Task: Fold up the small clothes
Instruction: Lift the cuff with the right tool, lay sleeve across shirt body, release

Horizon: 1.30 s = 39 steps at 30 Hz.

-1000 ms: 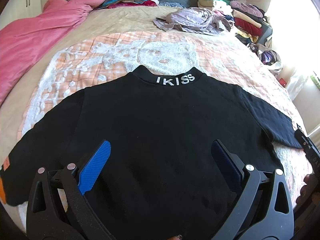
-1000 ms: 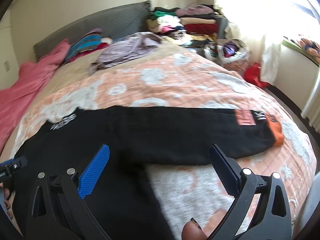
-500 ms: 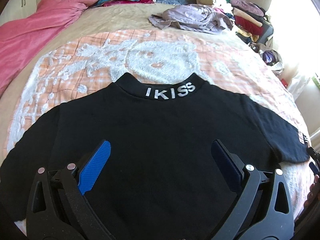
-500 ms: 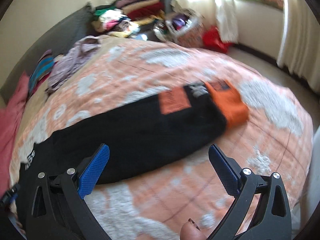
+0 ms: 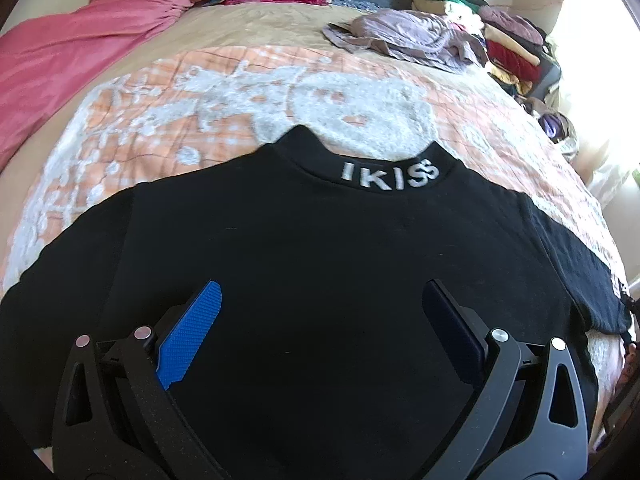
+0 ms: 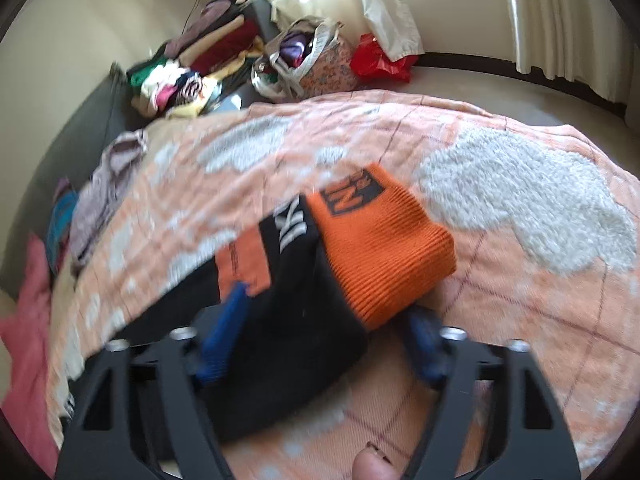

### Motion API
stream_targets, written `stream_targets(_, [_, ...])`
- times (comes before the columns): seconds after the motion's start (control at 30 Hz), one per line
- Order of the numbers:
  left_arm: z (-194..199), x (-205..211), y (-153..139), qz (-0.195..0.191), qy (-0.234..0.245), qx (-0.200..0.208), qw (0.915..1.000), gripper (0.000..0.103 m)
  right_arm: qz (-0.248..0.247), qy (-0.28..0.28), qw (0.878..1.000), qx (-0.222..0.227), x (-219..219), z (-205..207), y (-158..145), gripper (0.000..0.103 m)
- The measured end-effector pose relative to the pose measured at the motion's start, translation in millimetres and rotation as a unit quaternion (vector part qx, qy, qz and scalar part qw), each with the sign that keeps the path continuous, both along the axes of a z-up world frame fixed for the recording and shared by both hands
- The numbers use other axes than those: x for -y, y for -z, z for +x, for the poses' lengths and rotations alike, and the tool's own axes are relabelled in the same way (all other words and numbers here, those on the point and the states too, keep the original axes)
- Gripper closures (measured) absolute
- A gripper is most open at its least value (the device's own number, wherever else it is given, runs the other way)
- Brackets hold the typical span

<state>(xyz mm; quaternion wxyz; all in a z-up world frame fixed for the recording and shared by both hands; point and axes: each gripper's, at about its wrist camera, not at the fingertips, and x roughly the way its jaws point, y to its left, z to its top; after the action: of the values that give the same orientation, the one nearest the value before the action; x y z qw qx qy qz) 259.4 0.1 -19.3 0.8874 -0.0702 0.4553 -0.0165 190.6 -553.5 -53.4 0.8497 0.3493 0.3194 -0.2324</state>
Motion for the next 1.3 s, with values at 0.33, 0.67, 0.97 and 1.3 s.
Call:
stream_targets(0.33, [-15, -17, -25, -0.023, -0.009, 0.018, 0.9995, 0.008, -0.039, -0.097, 0.989, 0.104, -43, 7, -53, 0.085])
stream_targets(0.67, [-26, -26, -38, -0.075, -0.004, 0.024, 0.9969, 0.008, -0.09, -0.208, 0.963, 0.143, -123, 22, -109, 0.085])
stream_targets(0.97, [-28, -49, -38, -0.134, -0.016, 0.013, 0.9907, 0.008, -0.124, -0.298, 0.935, 0.149, -210, 33, -129, 0.085])
stream_targets(1.3, [-31, -82, -33, -0.207, -0.034, 0.001, 0.9777, 0.008, -0.138, -0.373, 0.907, 0.135, -298, 44, -117, 0.085])
